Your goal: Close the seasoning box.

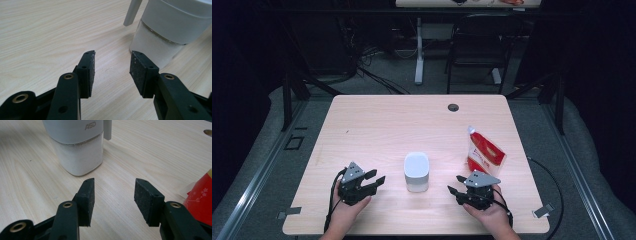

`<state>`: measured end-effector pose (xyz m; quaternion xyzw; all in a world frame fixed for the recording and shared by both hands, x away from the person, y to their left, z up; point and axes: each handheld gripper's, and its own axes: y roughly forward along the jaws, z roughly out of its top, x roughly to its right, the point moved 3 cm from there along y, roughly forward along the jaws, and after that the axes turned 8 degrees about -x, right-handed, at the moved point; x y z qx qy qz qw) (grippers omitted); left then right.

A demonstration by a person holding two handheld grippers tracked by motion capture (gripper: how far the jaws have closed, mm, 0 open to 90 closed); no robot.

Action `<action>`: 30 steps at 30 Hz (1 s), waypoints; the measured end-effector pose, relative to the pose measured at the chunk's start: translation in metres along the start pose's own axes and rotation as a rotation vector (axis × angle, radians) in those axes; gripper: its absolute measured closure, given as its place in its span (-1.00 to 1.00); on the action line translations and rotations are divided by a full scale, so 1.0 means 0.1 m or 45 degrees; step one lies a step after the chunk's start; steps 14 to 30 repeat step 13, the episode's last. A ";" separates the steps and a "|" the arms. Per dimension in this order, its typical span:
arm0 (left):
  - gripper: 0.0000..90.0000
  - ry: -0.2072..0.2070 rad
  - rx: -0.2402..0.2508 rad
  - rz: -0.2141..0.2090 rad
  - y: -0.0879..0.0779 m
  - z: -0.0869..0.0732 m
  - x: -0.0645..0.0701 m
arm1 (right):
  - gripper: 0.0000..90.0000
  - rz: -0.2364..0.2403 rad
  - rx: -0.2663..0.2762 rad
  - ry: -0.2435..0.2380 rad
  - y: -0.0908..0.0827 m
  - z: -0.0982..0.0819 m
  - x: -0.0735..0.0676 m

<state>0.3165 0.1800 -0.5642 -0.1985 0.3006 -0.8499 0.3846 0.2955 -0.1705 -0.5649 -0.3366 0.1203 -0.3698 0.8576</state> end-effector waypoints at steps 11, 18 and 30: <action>0.22 0.004 -0.002 -0.003 0.01 0.00 0.00 | 0.13 -0.001 -0.003 0.010 0.01 -0.01 0.01; 0.22 0.007 -0.011 0.000 0.01 0.00 0.00 | 0.13 0.000 -0.004 0.008 0.01 -0.01 0.01; 0.22 0.007 -0.011 0.000 0.01 0.00 0.00 | 0.13 0.000 -0.004 0.008 0.01 -0.01 0.01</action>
